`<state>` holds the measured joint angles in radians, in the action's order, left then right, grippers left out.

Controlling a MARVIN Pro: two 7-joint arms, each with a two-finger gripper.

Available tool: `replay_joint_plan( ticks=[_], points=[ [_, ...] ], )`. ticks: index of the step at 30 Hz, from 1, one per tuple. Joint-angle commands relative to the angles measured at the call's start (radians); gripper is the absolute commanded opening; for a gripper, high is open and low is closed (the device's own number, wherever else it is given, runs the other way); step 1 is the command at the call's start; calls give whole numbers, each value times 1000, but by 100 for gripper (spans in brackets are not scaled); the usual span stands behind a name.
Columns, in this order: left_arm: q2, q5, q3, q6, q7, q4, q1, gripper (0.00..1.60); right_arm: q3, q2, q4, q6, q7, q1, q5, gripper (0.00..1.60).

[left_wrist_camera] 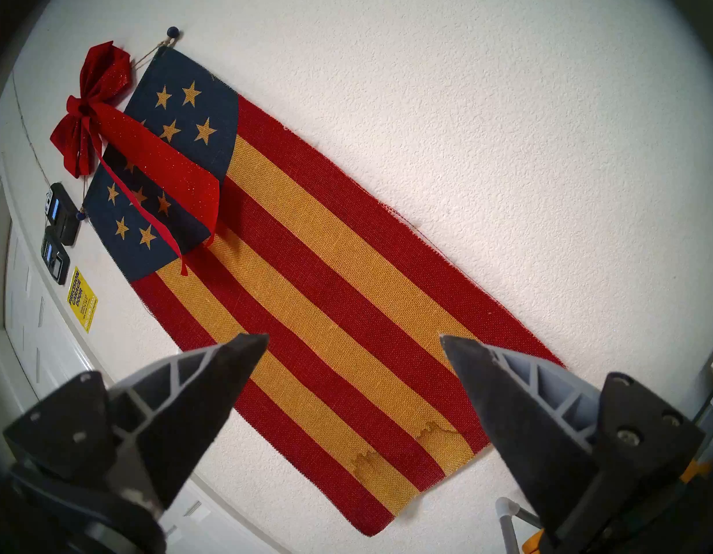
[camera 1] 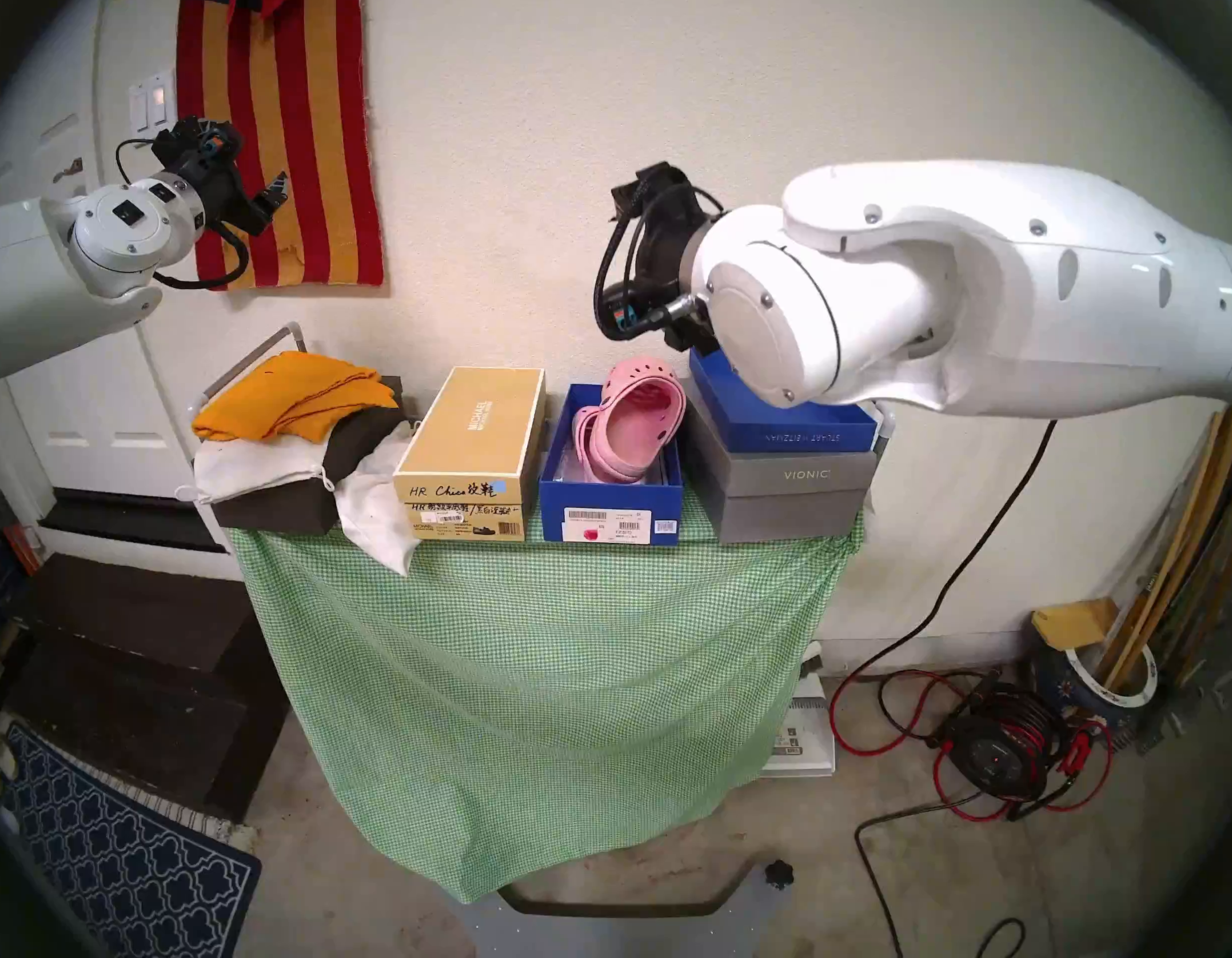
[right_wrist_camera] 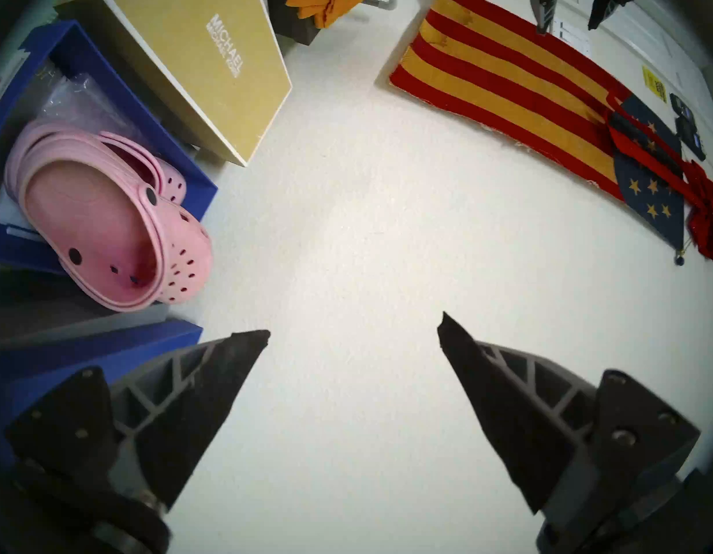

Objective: Take shoe out of the box

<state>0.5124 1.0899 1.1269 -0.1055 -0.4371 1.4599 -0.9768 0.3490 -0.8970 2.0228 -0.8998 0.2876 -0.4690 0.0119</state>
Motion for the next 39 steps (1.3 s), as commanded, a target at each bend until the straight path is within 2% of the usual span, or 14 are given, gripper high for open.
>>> replay_joint_plan(
  ticks=[1, 5, 7, 8, 15, 17, 21, 26, 31, 39],
  points=[
    [0, 0, 0, 0, 0, 0, 0, 160, 4, -39, -49, -4, -122, 122, -73, 160],
    [0, 0, 0, 0, 0, 0, 0, 160, 20, -90, -95, 18, -161, 151, -117, 160],
    [0, 0, 0, 0, 0, 0, 0, 160, 2, -108, -121, 23, -190, 197, -121, 160],
    [0, 0, 0, 0, 0, 0, 0, 160, 19, -119, -132, 32, -207, 187, -144, 160],
    [0, 0, 0, 0, 0, 0, 0, 160, -9, -165, -224, 72, -303, 290, -186, 160],
    [0, 0, 0, 0, 0, 0, 0, 160, 0, -183, -250, 81, -324, 298, -209, 160],
    [0, 0, 0, 0, 0, 0, 0, 160, -25, -182, -285, 98, -352, 340, -211, 160],
    [0, 0, 0, 0, 0, 0, 0, 160, -14, -164, -298, 103, -348, 338, -218, 160],
    [0, 0, 0, 0, 0, 0, 0, 160, 22, -156, -300, 72, -303, 292, -207, 160],
    [0, 0, 0, 0, 0, 0, 0, 160, 50, -155, -329, 105, -287, 249, -170, 160]
  ],
)
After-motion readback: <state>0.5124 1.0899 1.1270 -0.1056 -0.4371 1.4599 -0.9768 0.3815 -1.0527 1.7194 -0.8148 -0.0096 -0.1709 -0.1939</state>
